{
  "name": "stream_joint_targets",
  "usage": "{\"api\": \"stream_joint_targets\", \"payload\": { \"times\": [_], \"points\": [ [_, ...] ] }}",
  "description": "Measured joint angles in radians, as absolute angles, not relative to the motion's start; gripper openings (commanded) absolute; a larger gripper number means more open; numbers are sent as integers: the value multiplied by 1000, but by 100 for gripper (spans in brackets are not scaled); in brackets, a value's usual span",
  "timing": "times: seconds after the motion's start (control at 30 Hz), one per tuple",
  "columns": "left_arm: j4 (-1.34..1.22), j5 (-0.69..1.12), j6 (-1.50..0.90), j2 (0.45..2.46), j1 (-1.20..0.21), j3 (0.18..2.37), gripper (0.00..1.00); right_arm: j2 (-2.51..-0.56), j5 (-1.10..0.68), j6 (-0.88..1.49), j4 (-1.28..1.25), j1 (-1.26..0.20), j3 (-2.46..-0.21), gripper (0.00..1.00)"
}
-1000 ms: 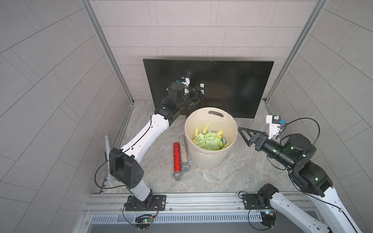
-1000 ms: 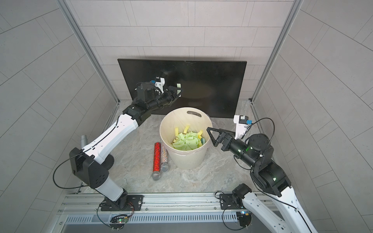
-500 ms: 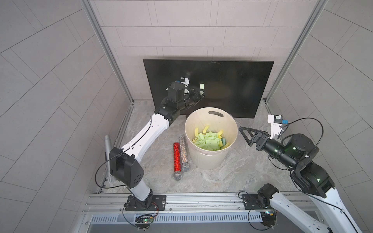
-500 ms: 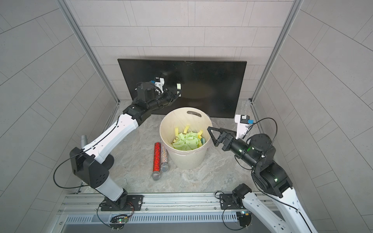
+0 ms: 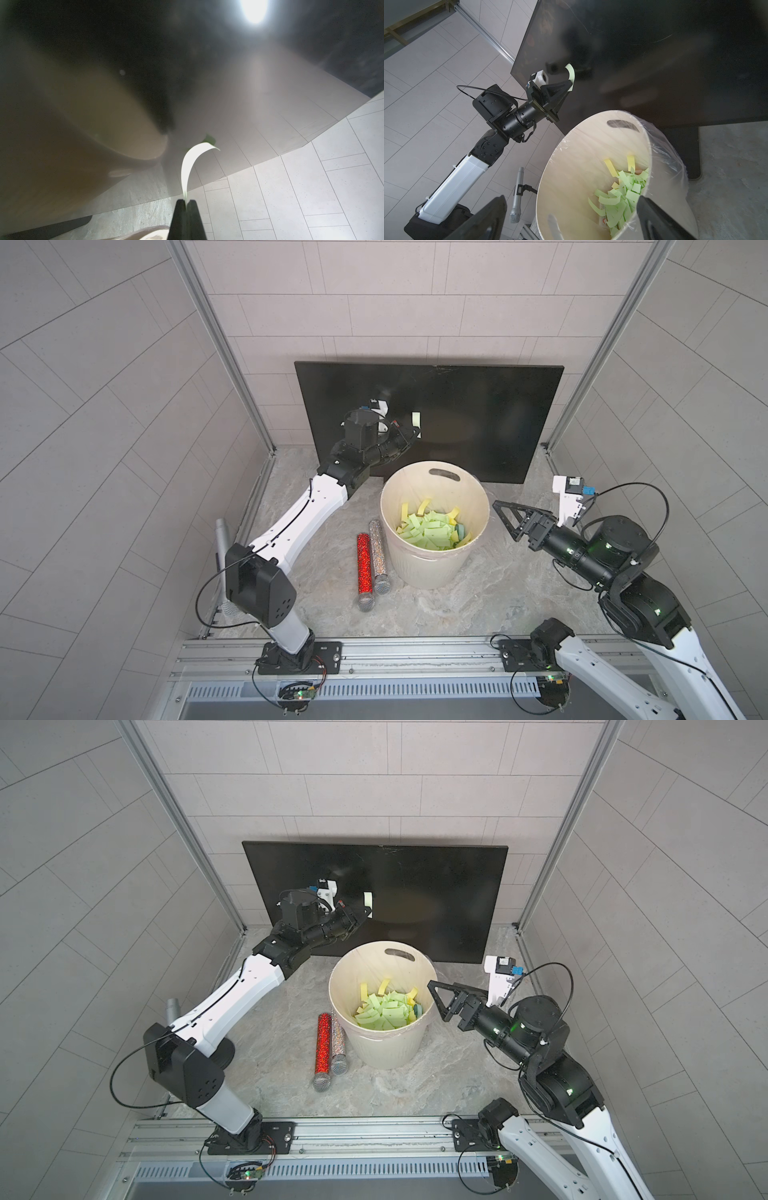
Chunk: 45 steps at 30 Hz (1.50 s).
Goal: Remove the sticky note from the monitor
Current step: Tear off the sticky note from the monitor.
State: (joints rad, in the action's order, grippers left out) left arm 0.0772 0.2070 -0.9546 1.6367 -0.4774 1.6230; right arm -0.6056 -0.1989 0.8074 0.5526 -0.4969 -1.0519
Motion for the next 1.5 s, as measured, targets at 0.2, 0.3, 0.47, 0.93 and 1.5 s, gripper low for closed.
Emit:
{"api": "stream_joint_targets", "payload": {
  "times": [0.2,0.3,0.47,0.93,1.5],
  "points": [
    [73,219,-962,1630,-477,1609,0,-601,-199,807,554,-497,-1052,100],
    [71,227,-968,1626,-477,1608,0,-598,-199,808,554,-497,-1052,100],
    [68,245,-977,1608,-477,1589,0,-593,-199,807,556,-497,-1053,100],
    [68,272,-992,1492,-479,1475,0,-578,-198,808,570,-497,-1055,100],
    [87,249,-976,1297,-597,1328,0,-560,-177,808,577,-497,-1055,100]
  ]
}}
